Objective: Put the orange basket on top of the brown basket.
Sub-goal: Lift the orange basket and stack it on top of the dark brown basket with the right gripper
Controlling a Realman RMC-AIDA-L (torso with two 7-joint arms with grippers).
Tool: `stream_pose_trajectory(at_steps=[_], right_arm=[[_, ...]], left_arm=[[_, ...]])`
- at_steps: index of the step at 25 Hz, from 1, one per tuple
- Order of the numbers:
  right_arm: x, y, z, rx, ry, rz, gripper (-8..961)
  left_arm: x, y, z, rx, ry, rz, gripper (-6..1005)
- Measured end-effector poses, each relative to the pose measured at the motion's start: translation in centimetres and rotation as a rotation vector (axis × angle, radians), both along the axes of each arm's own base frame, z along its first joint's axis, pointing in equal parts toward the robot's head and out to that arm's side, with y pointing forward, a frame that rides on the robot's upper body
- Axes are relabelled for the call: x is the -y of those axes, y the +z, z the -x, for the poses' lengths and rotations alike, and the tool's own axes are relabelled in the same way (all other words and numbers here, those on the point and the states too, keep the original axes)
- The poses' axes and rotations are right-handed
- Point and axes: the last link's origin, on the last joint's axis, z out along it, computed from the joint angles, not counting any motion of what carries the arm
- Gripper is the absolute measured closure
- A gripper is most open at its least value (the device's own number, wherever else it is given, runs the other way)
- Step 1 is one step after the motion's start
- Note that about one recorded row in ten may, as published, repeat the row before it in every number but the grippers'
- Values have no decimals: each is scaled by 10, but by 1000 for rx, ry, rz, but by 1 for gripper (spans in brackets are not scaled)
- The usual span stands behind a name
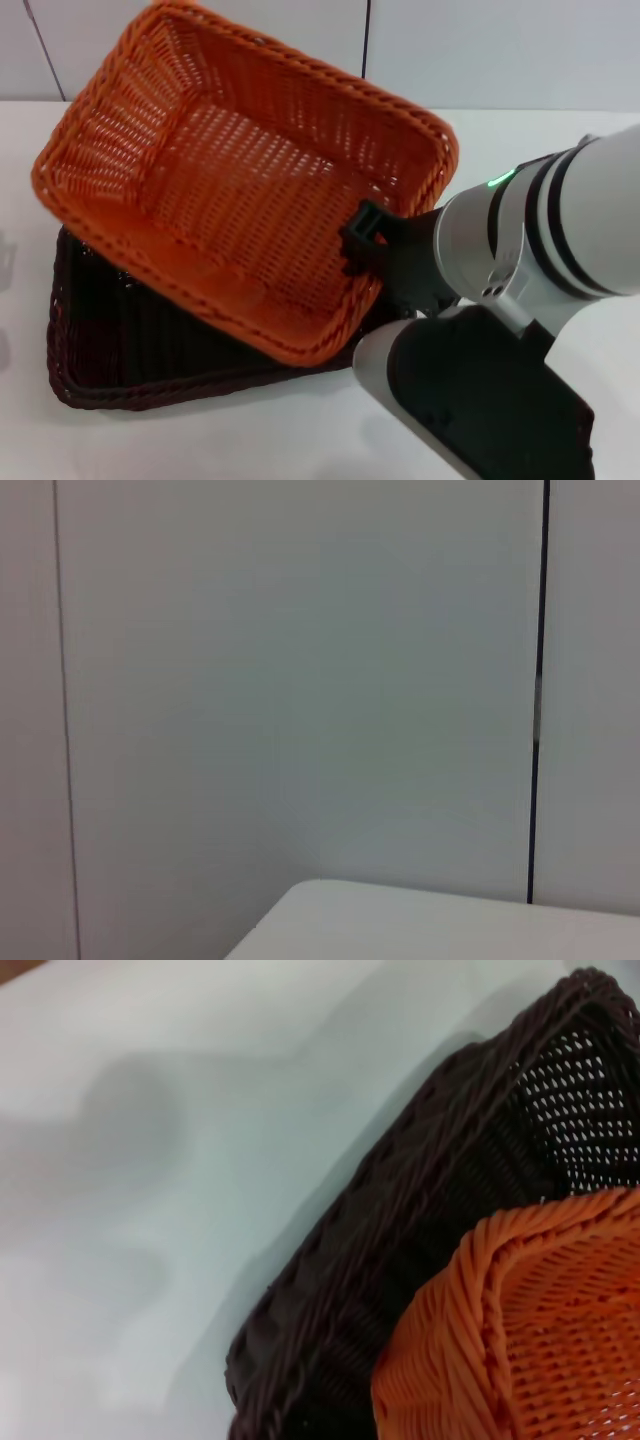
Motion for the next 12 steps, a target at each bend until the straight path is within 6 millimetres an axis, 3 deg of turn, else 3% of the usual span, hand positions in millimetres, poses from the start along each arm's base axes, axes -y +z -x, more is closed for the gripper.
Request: stream_pose_trajectory(at_steps=[12], right_arm=[[-7, 1, -6, 57, 70, -58, 792]], left_arm=[[-2, 0, 1, 4, 7, 2, 181]])
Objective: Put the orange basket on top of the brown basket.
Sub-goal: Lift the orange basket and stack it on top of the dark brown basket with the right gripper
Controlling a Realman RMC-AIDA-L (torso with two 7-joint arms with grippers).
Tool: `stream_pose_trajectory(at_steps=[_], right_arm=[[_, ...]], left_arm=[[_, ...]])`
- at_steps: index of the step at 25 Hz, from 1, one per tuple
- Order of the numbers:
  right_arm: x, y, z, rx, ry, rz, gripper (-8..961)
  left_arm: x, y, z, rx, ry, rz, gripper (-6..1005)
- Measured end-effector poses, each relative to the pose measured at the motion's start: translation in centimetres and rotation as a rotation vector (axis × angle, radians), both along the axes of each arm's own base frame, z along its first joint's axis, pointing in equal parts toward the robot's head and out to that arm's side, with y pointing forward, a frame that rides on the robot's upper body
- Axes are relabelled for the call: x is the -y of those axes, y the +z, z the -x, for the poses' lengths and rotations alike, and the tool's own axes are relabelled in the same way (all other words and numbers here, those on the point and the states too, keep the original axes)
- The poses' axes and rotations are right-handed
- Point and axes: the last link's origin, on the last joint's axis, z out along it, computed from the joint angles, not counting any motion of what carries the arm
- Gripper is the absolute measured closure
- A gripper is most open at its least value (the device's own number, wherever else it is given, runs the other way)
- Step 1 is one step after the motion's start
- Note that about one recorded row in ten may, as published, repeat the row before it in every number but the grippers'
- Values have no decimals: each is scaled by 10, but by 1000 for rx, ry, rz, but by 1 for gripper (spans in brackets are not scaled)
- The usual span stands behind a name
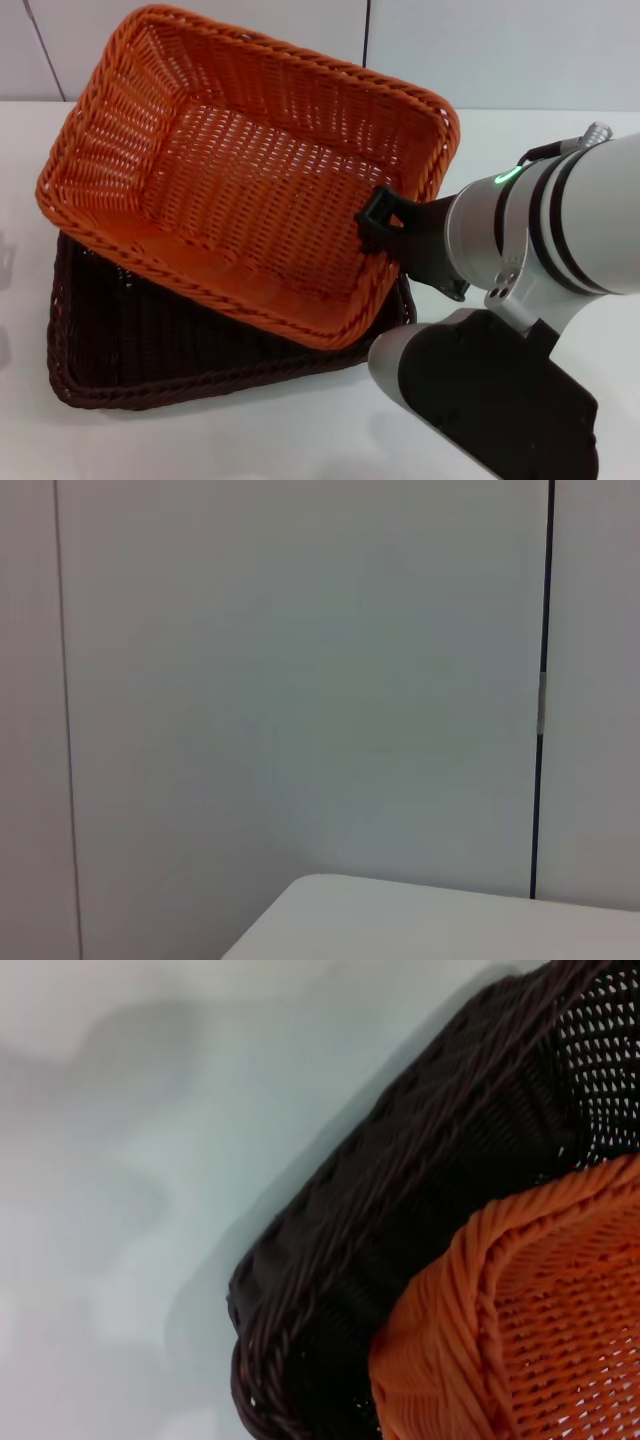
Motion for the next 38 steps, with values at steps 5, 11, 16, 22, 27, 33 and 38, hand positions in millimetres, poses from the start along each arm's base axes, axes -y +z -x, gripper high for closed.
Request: stream_pose_trajectory(at_steps=[5, 11, 16, 22, 27, 33, 38], right_arm=[[4, -6, -1, 8, 7, 18, 783], [3, -12, -7, 7, -50, 11, 773], [6, -13, -11, -31, -133, -22, 764], [14, -9, -9, -40, -152, -26, 753], [24, -14, -14, -14, -175, -8, 671], [31, -21, -9, -50, -181, -1, 326], [29, -22, -2, -85, -179, -13, 227]], left_arm=[[-1, -2, 1, 5, 10, 13, 181], [0, -2, 2, 6, 15, 15, 181], [3, -3, 6, 4, 32, 25, 181], [2, -2, 9, 6, 45, 26, 181], [1, -2, 8, 7, 45, 27, 181], [1, -3, 10, 7, 52, 35, 181], [2, -2, 12, 2, 58, 38, 181]])
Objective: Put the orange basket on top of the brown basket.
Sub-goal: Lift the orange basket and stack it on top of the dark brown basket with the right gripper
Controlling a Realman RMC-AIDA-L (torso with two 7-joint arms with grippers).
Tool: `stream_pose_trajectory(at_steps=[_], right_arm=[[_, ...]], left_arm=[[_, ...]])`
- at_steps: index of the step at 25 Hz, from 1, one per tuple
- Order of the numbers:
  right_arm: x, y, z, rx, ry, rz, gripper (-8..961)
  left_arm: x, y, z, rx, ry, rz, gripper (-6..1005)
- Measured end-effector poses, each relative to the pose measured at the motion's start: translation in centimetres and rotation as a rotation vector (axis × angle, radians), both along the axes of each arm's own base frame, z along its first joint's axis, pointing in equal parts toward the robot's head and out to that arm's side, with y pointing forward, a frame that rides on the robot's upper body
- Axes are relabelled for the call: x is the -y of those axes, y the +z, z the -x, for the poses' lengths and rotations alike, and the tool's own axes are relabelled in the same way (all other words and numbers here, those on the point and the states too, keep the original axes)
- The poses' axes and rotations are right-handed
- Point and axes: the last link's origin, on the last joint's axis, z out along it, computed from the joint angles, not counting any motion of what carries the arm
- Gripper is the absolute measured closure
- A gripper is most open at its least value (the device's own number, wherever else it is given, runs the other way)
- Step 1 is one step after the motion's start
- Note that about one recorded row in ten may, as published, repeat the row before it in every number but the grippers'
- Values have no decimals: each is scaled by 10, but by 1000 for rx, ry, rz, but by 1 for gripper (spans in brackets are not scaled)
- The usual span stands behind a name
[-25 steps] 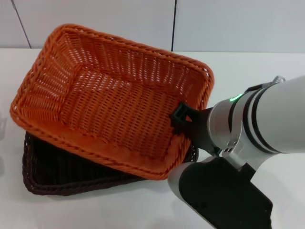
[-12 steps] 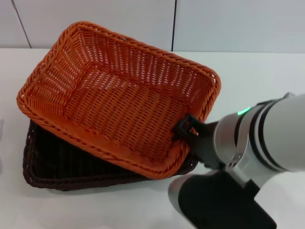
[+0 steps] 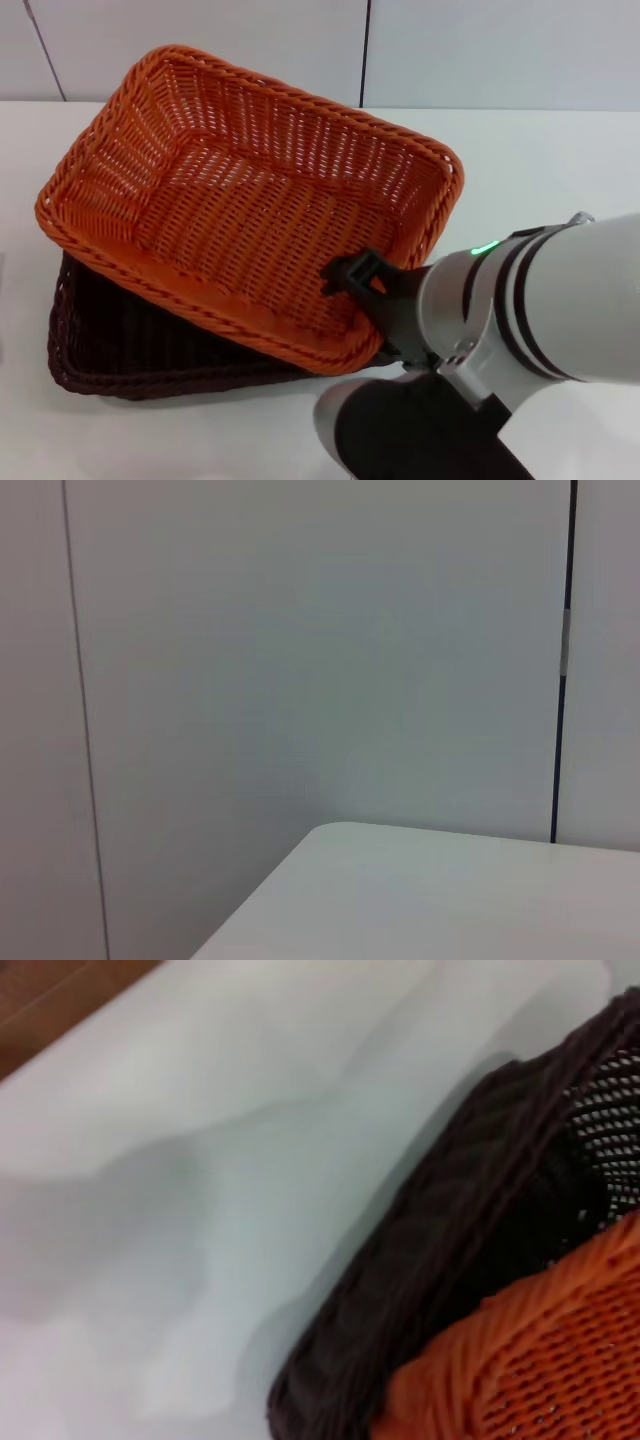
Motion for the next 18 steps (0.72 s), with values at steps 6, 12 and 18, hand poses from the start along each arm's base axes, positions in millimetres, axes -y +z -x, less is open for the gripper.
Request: stream_pose_trajectory(at_steps=[6, 12, 18], right_arm=[[3, -6, 5, -31, -1, 1, 227], [-3, -4, 15, -82, 18, -20, 227], [6, -11, 15, -79, 28, 9, 227]], left_arm=[[2, 1, 2, -5, 7, 3, 181], [3, 1, 5, -11, 15, 7, 181], [4, 2, 6, -13, 21, 9, 181]])
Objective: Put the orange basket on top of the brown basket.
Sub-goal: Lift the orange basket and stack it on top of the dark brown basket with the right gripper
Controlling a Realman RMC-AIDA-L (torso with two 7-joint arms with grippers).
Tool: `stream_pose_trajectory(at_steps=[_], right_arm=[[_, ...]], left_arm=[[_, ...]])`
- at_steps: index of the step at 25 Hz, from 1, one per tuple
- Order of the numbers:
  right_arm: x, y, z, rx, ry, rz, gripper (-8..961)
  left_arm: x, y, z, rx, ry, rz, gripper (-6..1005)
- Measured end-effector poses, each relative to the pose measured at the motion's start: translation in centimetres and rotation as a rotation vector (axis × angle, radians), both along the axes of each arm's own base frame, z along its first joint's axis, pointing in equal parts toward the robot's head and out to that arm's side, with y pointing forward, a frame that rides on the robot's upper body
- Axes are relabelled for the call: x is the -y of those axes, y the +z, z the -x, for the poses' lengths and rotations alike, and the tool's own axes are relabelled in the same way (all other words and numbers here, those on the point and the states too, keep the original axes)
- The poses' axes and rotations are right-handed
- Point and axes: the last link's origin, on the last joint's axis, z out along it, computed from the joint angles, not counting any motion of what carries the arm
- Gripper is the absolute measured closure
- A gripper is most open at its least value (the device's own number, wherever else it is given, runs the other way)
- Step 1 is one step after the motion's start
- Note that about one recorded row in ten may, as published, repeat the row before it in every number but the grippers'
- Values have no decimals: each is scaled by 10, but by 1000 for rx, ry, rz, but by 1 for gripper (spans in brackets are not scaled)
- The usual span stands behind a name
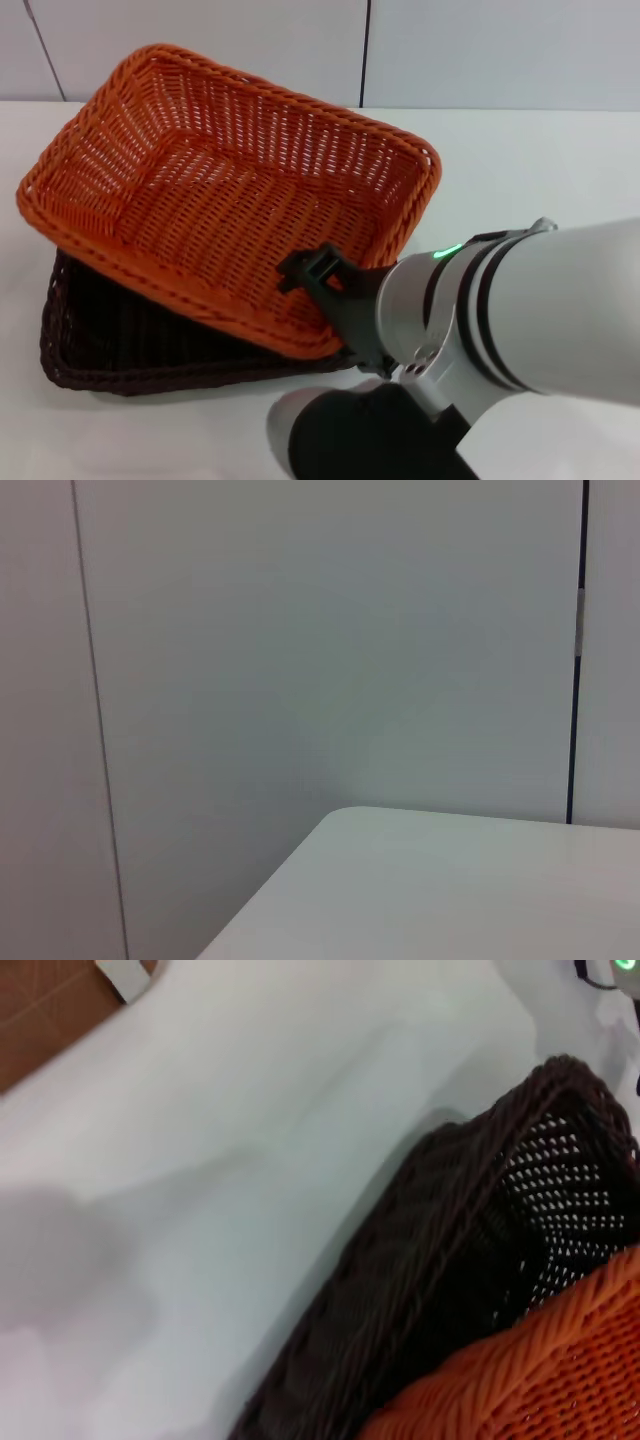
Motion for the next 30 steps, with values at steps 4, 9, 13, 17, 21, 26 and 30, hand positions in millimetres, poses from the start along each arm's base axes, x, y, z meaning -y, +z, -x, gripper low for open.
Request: stream_pose_trajectory(at_steps=[4, 9, 13, 17, 21, 26, 30], right_arm=[[2, -2, 2, -2, 14, 8, 227], [6, -4, 3, 5, 22, 17, 227], [10, -7, 4, 2, 31, 29, 227], [13, -9, 5, -2, 37, 36, 227], [15, -11, 5, -4, 44, 42, 227], [7, -7, 13, -42, 62, 21, 227], [8, -9, 14, -43, 73, 27, 227]], left_arm=[[-1, 0, -1, 1, -2, -1, 181], [-3, 0, -1, 3, -1, -1, 181], [-6, 2, -1, 12, 9, -9, 181], [-8, 2, -2, 13, 7, -8, 181], [-8, 2, -2, 13, 7, -8, 181], [-7, 2, -1, 12, 10, -6, 181], [-7, 3, 0, 14, 16, -12, 181]])
